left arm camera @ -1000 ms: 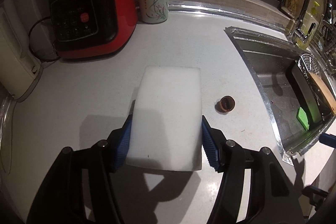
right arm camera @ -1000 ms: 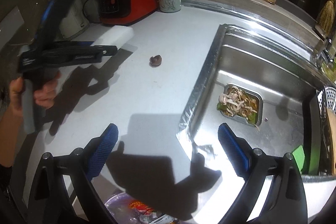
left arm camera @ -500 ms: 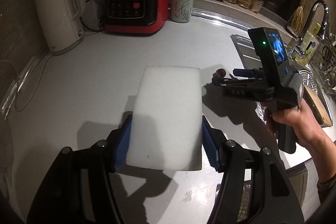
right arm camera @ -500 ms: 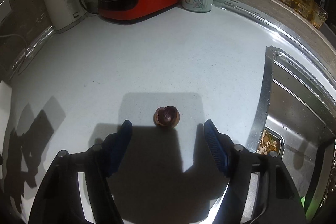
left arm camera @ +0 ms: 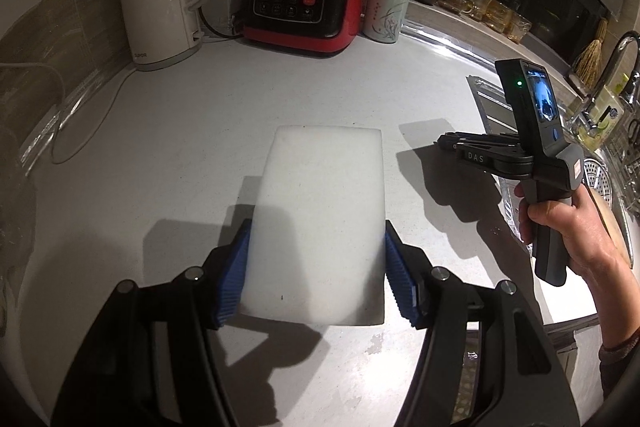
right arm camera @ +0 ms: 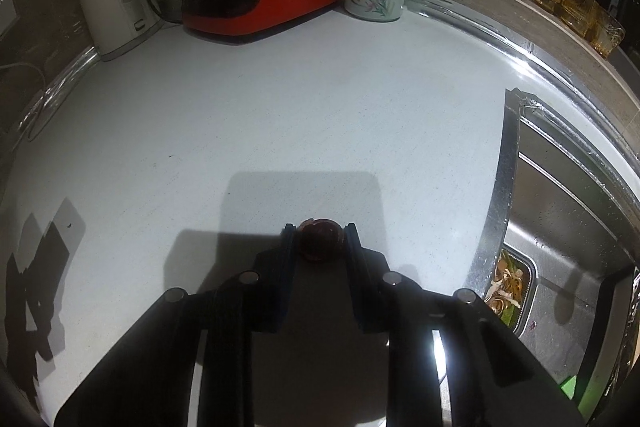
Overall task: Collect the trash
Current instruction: 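Carry sponge and brown item over the wastebasket and open both grippers to drop them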
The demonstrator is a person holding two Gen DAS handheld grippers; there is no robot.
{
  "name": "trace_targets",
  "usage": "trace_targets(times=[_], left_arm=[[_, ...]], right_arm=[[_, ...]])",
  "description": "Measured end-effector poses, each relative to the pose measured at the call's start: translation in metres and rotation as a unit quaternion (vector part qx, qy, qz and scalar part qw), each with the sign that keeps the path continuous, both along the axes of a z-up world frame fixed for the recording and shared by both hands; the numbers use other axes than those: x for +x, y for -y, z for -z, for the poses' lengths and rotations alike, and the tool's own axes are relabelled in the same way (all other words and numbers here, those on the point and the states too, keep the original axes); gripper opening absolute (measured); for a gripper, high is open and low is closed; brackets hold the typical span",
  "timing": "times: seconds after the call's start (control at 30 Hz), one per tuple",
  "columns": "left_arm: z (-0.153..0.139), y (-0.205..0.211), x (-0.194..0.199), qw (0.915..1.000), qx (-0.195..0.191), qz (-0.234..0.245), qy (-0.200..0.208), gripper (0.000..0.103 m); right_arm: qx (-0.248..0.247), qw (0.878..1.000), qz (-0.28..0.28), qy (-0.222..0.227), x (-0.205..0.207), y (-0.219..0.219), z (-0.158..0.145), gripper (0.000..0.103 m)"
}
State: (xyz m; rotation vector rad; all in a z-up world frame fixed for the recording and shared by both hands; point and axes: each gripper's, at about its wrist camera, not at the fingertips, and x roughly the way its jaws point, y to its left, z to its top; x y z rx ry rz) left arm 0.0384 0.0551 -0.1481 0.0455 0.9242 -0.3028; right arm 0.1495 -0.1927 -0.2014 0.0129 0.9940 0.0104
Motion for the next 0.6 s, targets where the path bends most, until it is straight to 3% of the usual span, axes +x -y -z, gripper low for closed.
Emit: trace_targets(times=[0.13,0.27,0.43,0.6], left_arm=[[-0.006,0.001,-0.008,1.0,0.003,-0.004,0.006,0.06],[-0.014,0.01,-0.028,0.9999,0.007,-0.008,0.012,0.06],[-0.027,0.027,-0.071,0.9995,0.005,-0.018,0.024,0.06],[-0.028,0.043,-0.128,0.9991,0.006,-0.034,0.024,0.06]], right_arm=[[0.018,1.0,-0.007,0.015,-0.029,-0.003,-0.019,0.024],[0.036,0.998,-0.026,0.034,-0.085,-0.012,-0.047,0.024],[0.05,0.997,-0.056,0.036,-0.171,-0.023,-0.067,0.025],[0.051,0.995,-0.082,0.019,-0.251,-0.029,-0.066,0.025]])
